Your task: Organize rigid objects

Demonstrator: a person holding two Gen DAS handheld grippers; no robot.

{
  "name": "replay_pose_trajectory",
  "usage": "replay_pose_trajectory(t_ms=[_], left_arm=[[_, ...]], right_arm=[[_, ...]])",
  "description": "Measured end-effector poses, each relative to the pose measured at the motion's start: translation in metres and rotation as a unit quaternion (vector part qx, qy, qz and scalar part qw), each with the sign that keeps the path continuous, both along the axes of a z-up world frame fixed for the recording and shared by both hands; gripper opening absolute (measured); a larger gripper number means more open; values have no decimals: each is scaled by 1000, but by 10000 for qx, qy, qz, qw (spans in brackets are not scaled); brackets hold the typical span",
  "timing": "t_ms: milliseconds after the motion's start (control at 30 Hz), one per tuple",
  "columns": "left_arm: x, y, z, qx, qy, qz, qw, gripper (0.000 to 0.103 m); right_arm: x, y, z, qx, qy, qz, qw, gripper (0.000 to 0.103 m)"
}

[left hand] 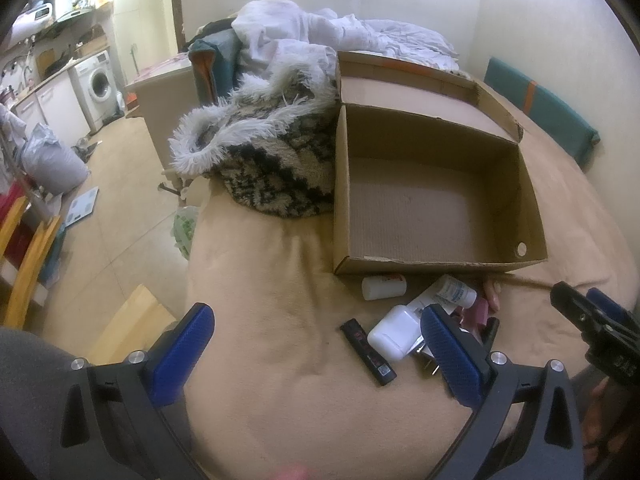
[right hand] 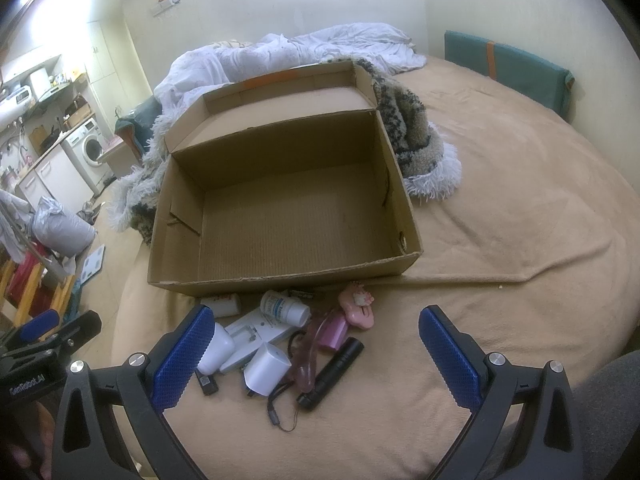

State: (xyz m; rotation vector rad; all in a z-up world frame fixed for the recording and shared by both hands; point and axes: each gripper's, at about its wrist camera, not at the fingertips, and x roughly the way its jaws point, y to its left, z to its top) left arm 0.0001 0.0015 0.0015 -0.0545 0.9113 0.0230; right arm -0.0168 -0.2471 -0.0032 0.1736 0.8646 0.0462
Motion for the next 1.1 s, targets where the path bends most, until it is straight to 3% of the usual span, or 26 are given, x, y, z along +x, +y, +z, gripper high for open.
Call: replay_pose_trajectory(t_ms=[1100], left_arm=[[0,6,0,-67,-19,-33,10000,103]], right_arm=[[0,0,0,-1,12,9,10000,103]])
